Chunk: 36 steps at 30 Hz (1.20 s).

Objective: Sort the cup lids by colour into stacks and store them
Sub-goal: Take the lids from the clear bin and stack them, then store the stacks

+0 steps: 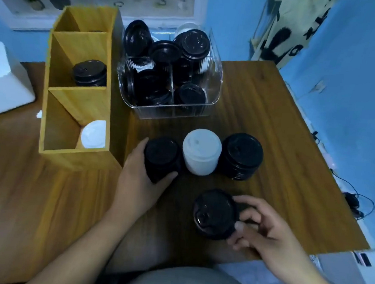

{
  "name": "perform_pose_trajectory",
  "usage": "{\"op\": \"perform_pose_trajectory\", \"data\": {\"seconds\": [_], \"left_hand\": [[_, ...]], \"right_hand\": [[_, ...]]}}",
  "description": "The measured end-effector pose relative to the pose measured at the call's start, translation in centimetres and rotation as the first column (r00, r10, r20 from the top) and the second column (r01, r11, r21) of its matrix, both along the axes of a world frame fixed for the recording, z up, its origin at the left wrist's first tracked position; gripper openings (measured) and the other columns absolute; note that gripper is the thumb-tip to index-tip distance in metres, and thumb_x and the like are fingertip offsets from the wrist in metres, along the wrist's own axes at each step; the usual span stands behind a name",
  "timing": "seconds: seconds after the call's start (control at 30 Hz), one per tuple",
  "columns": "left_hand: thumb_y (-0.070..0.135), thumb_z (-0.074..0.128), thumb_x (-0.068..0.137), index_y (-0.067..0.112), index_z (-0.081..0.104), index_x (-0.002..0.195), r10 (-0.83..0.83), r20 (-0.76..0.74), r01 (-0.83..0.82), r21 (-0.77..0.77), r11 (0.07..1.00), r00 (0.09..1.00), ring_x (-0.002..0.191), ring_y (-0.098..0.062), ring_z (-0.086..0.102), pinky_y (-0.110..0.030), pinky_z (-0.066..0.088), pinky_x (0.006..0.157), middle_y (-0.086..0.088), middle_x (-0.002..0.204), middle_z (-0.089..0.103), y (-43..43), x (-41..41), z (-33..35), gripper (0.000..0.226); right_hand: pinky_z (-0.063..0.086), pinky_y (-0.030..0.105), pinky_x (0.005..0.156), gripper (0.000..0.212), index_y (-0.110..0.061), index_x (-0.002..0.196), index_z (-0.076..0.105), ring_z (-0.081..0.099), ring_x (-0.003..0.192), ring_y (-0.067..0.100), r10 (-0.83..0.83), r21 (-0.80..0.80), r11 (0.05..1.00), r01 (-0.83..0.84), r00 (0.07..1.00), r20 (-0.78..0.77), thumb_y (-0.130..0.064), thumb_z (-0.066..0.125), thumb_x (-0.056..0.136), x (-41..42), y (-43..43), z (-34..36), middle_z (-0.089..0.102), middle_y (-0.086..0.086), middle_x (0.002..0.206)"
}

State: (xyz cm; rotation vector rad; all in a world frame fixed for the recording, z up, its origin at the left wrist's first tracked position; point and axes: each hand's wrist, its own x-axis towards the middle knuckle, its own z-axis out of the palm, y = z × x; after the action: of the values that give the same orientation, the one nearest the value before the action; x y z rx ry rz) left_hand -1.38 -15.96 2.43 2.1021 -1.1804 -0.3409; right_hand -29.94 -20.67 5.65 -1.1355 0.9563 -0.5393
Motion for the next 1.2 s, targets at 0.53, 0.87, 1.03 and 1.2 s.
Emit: {"op": "perform_pose_trajectory", "data": {"seconds": [0.53,0.87,1.03,1.2], "left_hand": [[0.048,0.084,0.073,0.02,0.027,0.156,-0.009,0.021,0.009,-0.012,1.0,1.0,0.139,-0.013,0.041,-0.024,0.033,0.108,0.002,0.15,0.046,0.2,-0.4,-0.1,0.105],[0.051,0.083,0.073,0.021,0.028,0.155,-0.016,0.038,0.016,-0.016,1.0,0.999,0.137,-0.011,0.042,-0.026,0.036,0.107,0.004,0.148,0.048,0.2,-0.2,-0.1,0.103],[0.049,0.084,0.072,0.022,0.026,0.155,-0.004,0.032,0.005,-0.004,1.0,0.999,0.139,-0.013,0.041,-0.026,0.034,0.108,0.004,0.15,0.046,0.2,-0.3,-0.1,0.105],[0.049,0.086,0.072,0.022,0.026,0.156,0.007,0.041,-0.007,0.009,1.0,0.999,0.14,-0.014,0.04,-0.026,0.032,0.109,0.004,0.152,0.045,0.1,-0.4,-0.1,0.106]], "right_hand": [[0.049,0.032,0.099,0.079,-0.034,0.145,0.046,0.041,0.128,0.012,-0.054,-0.593,0.466,-0.656,0.648,-0.759,-0.076,0.053,0.079,1.7,-0.8,-1.5,0.043,-0.013,0.144],[0.038,0.029,0.106,0.065,-0.039,0.136,0.058,0.043,0.134,0.007,-0.168,-0.792,0.506,-0.342,0.862,-0.479,-0.068,0.06,0.079,1.5,-6.9,4.4,0.051,-0.014,0.145],[0.036,0.032,0.109,0.064,-0.042,0.144,0.052,0.035,0.135,0.015,-0.229,-0.724,0.496,-0.479,0.733,-0.641,-0.064,0.058,0.084,3.3,-9.9,3.7,0.046,-0.01,0.147],[0.034,0.027,0.107,0.06,-0.043,0.148,0.046,0.034,0.136,0.014,-0.184,-0.68,0.523,-0.514,0.71,-0.679,-0.054,0.057,0.09,3.5,-10.0,2.4,0.038,-0.009,0.15]]}}
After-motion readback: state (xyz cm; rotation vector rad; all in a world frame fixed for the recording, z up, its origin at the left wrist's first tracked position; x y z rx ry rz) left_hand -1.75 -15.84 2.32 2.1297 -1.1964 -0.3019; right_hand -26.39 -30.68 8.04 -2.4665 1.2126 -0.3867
